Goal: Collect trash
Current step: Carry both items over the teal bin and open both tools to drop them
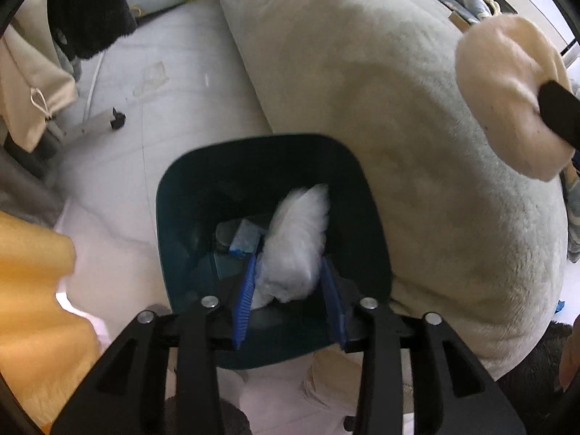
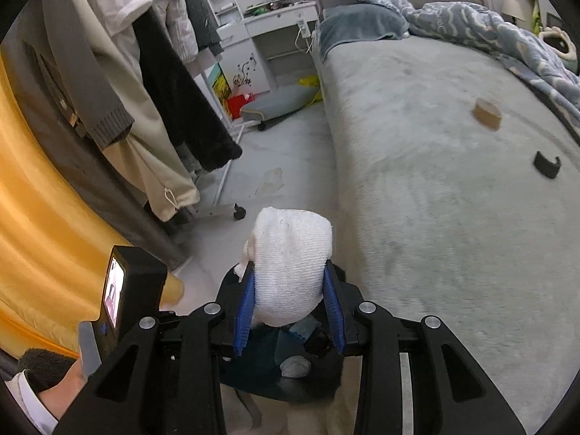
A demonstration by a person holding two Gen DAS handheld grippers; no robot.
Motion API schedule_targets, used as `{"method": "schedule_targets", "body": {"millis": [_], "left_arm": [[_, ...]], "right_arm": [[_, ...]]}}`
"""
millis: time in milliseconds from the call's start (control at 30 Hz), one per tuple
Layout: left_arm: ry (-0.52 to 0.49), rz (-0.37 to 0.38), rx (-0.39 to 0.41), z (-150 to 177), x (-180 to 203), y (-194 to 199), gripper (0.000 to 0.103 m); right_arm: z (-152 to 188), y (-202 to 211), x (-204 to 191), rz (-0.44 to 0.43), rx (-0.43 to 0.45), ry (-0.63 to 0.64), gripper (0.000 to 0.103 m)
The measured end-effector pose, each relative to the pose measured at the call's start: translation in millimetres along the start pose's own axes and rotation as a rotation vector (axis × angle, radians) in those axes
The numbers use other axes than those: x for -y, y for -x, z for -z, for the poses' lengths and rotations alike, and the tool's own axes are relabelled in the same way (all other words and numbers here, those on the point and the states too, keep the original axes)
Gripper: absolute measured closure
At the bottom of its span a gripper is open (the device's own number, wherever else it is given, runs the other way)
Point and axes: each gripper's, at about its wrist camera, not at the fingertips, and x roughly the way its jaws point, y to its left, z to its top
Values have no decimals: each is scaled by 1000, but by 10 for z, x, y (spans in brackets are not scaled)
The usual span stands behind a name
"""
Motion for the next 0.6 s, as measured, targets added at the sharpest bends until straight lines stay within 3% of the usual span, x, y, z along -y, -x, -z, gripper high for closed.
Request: {"method": "schedule_targets", "body": {"millis": [167, 400, 600], "left_arm": [[17, 9, -10, 52, -119, -7, 42], [47, 17, 64, 79, -297, 201, 29], [55, -2, 153, 69, -469, 379, 28]], "right_arm": [[35, -254, -18, 16, -50, 2, 67], [106, -559, -31, 34, -127, -2, 67], [207, -817, -39, 59, -195, 2, 67]]}}
